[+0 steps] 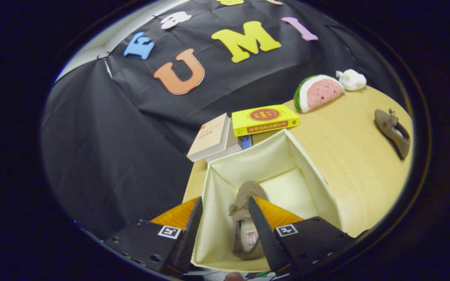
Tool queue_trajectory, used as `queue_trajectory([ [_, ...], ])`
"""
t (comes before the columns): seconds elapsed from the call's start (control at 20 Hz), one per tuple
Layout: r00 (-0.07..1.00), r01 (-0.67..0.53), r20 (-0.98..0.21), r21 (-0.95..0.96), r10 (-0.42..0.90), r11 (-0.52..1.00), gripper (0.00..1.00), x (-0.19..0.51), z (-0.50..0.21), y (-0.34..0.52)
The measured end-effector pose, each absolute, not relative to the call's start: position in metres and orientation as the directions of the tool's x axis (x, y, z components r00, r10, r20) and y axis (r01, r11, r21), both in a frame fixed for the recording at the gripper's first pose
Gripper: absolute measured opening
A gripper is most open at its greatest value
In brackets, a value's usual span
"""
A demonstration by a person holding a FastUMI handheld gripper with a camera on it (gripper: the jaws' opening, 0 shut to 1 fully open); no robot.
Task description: Open the storage box then place both shoes into the box .Put the left shoe in first, then the right shoe, with the right side of both shoes facing outward in a uniform manner.
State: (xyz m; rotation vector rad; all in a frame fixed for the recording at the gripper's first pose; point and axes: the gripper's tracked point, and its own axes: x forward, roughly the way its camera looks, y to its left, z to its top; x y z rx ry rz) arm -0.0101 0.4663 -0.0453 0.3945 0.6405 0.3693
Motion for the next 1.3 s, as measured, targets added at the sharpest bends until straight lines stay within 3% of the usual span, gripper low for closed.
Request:
queue_trajectory([
  [0.15,0.774,-0.302,-0.448,0.362,0.448,0.882,0.80,-0.013,-0.027,0.454],
  [0.3,0.818,-0.357,-0.366,0.281,0.443,0.891,0.81,-0.013,-0.003,0.425],
  [0.65,0.878,-0.372,-0.264,0.145,0.398,0.917,0.86,0.000,0.039,0.286],
  [1.05,0.895,-0.279,-0.360,0.007,0.263,0.960,0.86,0.039,0.016,0.074],
  [1.3,0.842,-0.189,-0.516,-0.009,0.158,0.982,0.91,0.068,-0.049,-0.023],
])
